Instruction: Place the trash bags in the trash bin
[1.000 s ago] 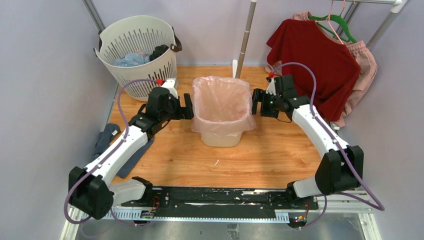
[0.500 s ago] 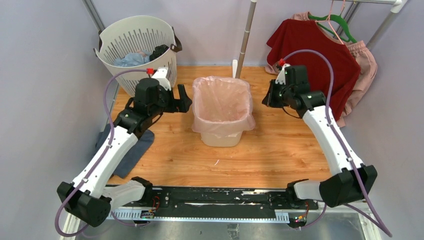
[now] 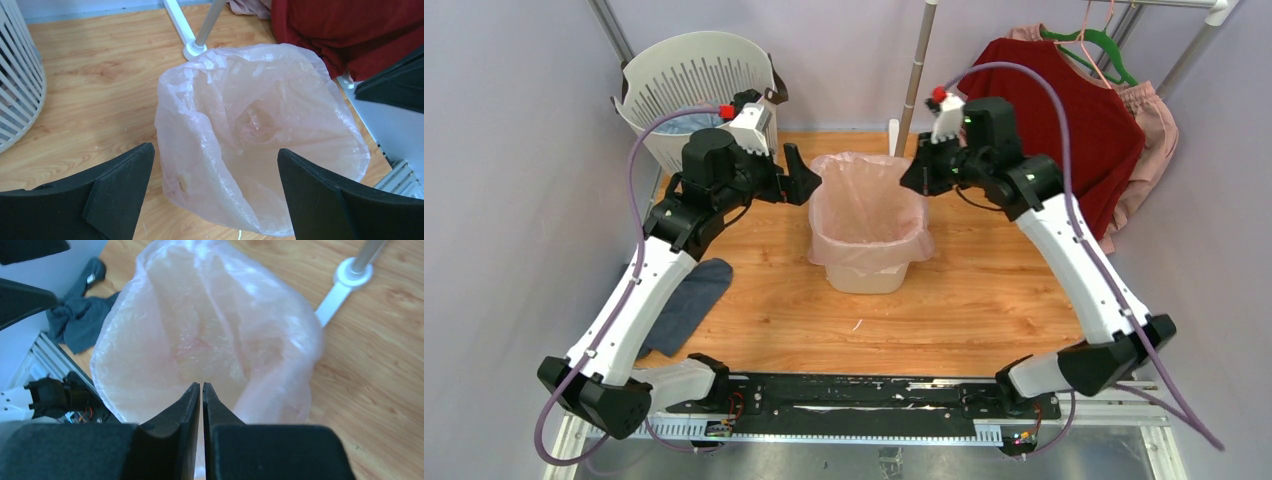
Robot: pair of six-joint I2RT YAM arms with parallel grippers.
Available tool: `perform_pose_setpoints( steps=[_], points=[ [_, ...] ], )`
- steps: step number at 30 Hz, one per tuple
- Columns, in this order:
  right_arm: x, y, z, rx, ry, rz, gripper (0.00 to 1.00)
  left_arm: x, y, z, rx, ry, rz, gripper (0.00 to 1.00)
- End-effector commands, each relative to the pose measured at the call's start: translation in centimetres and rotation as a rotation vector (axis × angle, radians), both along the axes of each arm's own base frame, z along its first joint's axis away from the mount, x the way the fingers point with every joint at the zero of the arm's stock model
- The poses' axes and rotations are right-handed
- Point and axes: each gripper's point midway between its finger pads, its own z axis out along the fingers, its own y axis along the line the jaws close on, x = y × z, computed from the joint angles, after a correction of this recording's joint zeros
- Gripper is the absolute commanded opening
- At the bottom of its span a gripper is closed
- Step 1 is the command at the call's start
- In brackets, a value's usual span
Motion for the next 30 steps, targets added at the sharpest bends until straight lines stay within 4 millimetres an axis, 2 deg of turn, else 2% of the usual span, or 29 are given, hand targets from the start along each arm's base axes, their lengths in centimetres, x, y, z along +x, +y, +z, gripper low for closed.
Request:
perform_pose_setpoints(
  steps=[1,5,9,13,15,16,18,21,23,25,27,30],
  points=[
    [-0.7,2.8,-2.0,-0.195,0.008,0.08,0.1,0.0,-0.8,-0.5,-0.007,0.009,-0.045,1.0],
    [0.4,4.6,-3.5,-0.318,0.012,0.083,0.06,0.3,-0.7,-1.2,0.006,0.019,-0.038,1.0],
    [-0.7,6.5,-6.6,-0.421,0.039,0.135,0.05,0.1,-0.6,-1.6,0.014,0.024,-0.037,1.0],
    [-1.3,6.5,-10.7,-0.49,0.108,0.122,0.02,0.1,-0.6,-2.2,0.013,0.03,-0.039,1.0],
    [-0.9,5.9,-11.3,-0.514,0.11,0.08,0.0,0.1,-0.6,-2.5,0.014,0.033,-0.041,1.0],
    [-0.8,5.9,-10.8,-0.5,0.098,0.074,0.0,0.1,-0.6,-2.6,0.016,0.034,-0.041,1.0],
    [-0.7,6.3,-8.7,-0.442,0.042,0.072,0.06,0.3,-0.7,-2.7,0.022,0.031,-0.044,1.0],
    [-0.8,6.6,-4.4,-0.331,-0.076,0.068,0.07,0.6,-0.8,-2.5,0.028,0.027,-0.048,1.0],
    [-1.0,6.1,-1.5,-0.266,-0.148,0.039,0.08,0.8,-0.8,-2.2,0.03,0.021,-0.045,1.0],
    [-1.2,5.2,0.5,-0.243,-0.187,0.002,0.18,1.0,-0.9,-2.2,0.036,0.024,-0.045,1.0],
    [-1.3,4.1,1.3,-0.261,-0.192,-0.042,0.27,1.2,-0.8,-2.2,0.049,0.033,-0.045,1.0],
    [-0.7,1.0,1.1,-0.358,-0.167,-0.183,0.27,1.6,-0.6,-2.5,0.074,0.056,-0.028,1.0]
  ],
)
